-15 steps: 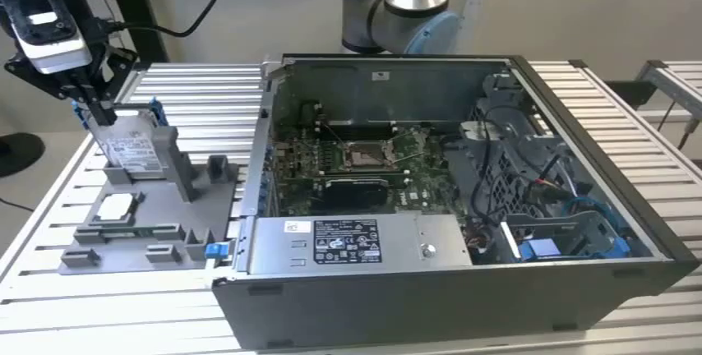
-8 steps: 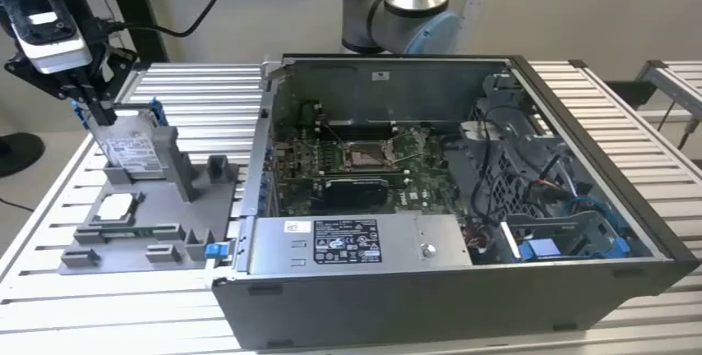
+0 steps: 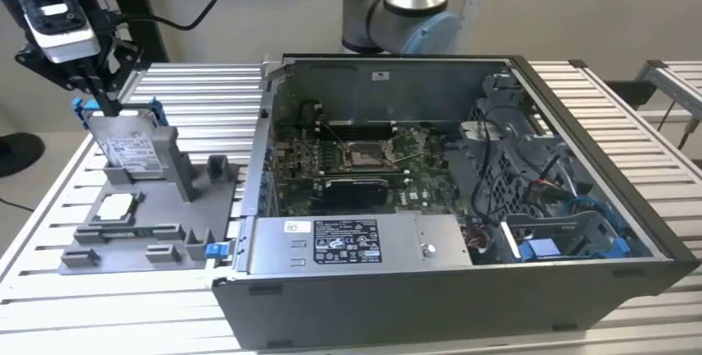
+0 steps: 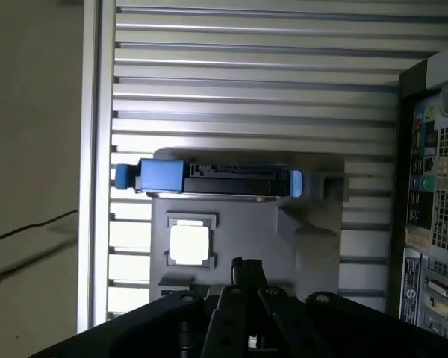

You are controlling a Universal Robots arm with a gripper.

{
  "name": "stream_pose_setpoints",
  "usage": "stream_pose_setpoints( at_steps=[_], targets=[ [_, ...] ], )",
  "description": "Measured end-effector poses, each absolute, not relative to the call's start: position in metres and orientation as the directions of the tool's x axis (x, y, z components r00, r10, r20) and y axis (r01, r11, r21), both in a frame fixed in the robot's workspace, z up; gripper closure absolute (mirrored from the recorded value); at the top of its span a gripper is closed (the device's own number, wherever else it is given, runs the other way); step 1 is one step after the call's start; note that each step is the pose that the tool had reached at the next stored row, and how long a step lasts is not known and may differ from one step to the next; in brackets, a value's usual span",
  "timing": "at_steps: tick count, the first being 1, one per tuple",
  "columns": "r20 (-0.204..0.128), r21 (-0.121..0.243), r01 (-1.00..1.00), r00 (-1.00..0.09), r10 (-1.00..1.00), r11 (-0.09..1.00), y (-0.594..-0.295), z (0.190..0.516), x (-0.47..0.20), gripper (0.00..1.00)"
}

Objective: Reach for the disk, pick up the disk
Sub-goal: 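Reach for the disk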

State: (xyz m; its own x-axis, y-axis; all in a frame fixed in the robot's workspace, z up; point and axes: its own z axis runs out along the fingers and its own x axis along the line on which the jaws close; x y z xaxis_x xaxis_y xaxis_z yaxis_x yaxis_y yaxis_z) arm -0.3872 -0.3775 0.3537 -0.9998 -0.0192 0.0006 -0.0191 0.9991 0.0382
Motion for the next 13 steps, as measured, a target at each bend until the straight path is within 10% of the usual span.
stream_pose_setpoints(
  at_steps=[13],
  targets=[
    [0.000,0.038,-0.020,-1.000,-0.020,0.999,-0.346,0.351,-0.411,1.00]
  ],
)
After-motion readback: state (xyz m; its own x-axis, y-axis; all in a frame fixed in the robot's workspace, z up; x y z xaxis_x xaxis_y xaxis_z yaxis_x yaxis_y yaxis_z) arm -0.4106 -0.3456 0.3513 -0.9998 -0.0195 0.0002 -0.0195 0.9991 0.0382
